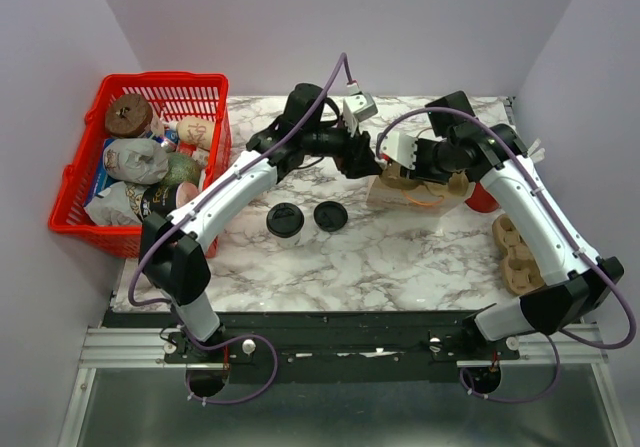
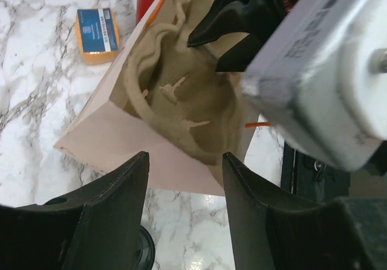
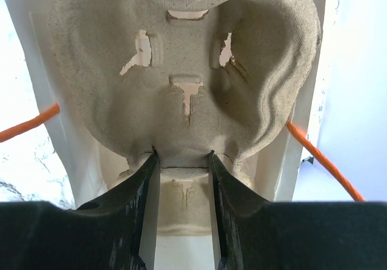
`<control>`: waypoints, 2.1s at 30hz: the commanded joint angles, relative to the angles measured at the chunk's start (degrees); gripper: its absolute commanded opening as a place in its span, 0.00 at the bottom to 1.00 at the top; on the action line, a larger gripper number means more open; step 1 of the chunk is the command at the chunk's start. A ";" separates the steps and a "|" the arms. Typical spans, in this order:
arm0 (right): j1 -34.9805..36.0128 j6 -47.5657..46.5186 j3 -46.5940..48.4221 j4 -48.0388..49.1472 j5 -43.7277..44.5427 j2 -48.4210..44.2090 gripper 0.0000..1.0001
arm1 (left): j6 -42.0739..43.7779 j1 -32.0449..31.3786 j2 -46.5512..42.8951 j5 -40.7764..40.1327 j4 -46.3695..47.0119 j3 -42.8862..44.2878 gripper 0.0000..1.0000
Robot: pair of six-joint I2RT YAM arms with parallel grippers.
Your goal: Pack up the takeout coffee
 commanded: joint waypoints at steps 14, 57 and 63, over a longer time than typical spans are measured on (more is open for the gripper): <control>-0.71 3.36 1.87 0.43 2.81 1.90 0.00 | 3.71 -1.27 3.27 -2.15 -6.09 4.38 0.60; -0.89 11.53 12.32 -14.94 8.51 10.51 0.00 | -2.70 -1.10 7.83 -14.73 -5.22 8.16 0.48; -0.97 13.72 13.46 -15.65 10.63 11.83 0.01 | -2.26 -1.27 9.59 -10.78 -4.35 10.09 0.21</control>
